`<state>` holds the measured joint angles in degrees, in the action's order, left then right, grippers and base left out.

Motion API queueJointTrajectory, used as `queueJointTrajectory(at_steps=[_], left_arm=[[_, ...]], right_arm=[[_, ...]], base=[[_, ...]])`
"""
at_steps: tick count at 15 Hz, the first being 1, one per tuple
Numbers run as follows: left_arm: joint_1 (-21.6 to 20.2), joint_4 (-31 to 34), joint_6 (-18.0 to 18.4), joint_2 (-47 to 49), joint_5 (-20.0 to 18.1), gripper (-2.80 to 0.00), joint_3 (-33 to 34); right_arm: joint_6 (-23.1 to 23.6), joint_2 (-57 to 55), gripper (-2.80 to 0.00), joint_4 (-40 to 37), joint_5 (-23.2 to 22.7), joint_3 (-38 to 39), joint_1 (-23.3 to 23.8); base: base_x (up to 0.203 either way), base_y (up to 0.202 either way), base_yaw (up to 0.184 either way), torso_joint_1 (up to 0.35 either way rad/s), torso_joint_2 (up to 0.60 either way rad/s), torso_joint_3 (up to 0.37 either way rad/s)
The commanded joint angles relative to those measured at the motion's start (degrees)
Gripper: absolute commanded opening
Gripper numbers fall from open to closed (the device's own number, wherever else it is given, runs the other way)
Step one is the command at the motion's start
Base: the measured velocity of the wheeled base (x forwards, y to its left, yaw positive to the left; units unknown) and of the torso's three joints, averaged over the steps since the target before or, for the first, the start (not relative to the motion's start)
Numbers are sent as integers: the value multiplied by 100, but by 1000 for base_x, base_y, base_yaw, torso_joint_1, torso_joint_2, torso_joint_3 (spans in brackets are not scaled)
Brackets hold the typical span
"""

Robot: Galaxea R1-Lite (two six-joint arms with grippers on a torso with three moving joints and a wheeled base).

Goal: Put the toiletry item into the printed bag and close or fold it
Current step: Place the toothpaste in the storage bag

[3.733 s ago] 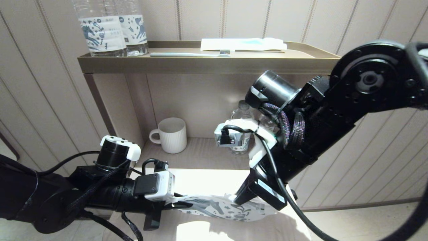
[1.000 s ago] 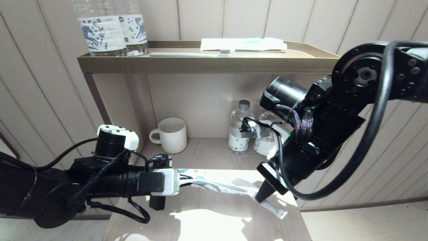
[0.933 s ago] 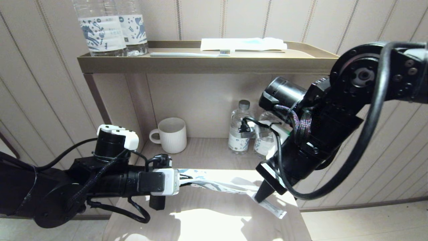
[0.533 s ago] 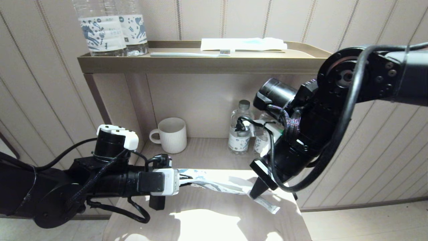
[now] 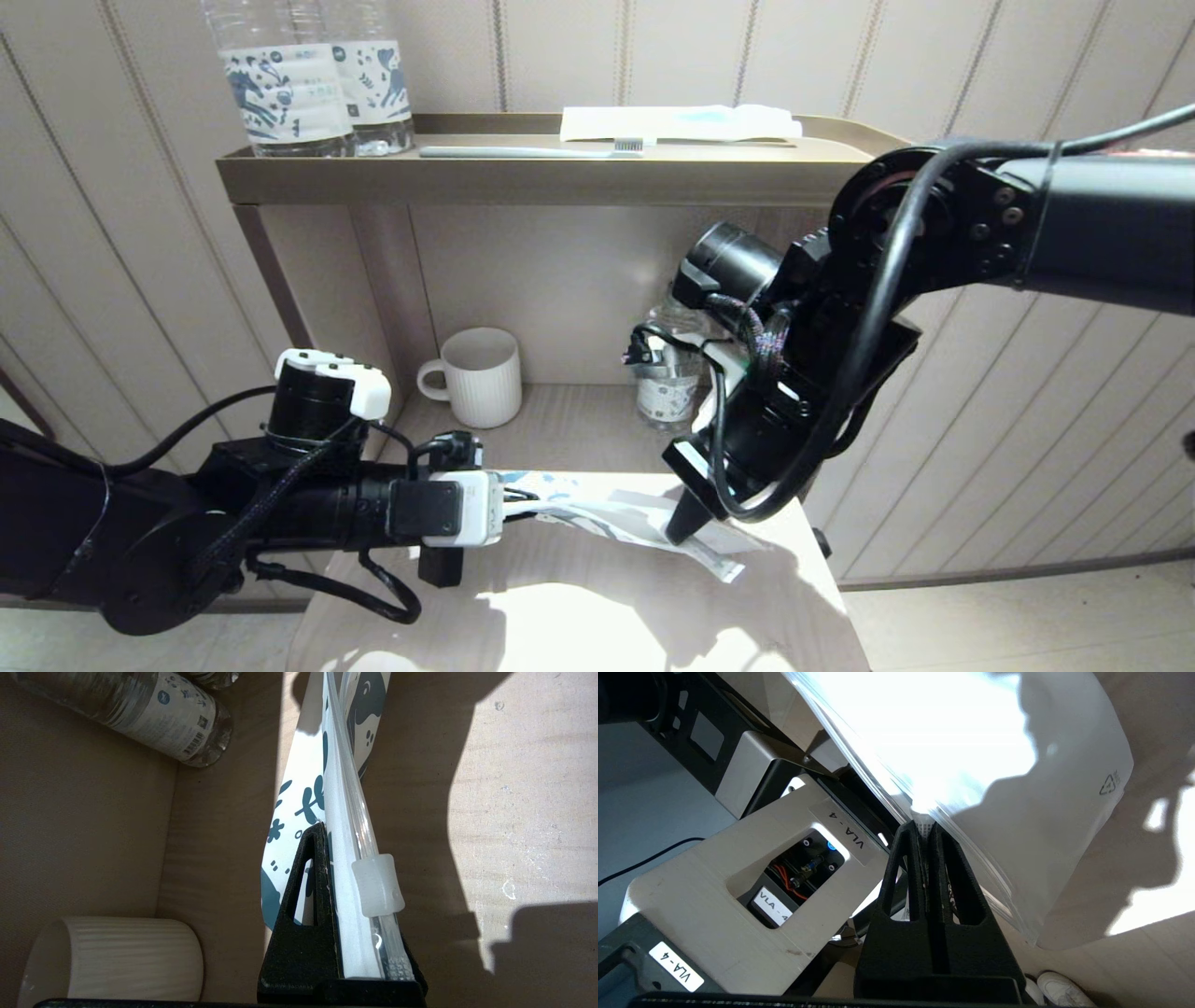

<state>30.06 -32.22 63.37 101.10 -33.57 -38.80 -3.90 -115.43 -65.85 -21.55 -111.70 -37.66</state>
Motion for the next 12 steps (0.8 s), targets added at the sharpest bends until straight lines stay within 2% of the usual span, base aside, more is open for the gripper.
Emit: queueJointTrajectory(at_steps=[1, 11, 12], left_arm=[[9, -21, 35, 50, -27, -280, -5], [131, -21, 27, 42, -52, -280, 22], [123, -21, 27, 33, -53, -280, 22]], right_arm=[[3, -148, -280, 6, -16, -56, -65], [61, -216, -280, 705, -7, -62, -285], [74, -225, 0, 705, 2, -62, -303]], base=[[0, 0, 0, 0, 0, 0], [0, 0, 0, 0, 0, 0], [0, 0, 0, 0, 0, 0]])
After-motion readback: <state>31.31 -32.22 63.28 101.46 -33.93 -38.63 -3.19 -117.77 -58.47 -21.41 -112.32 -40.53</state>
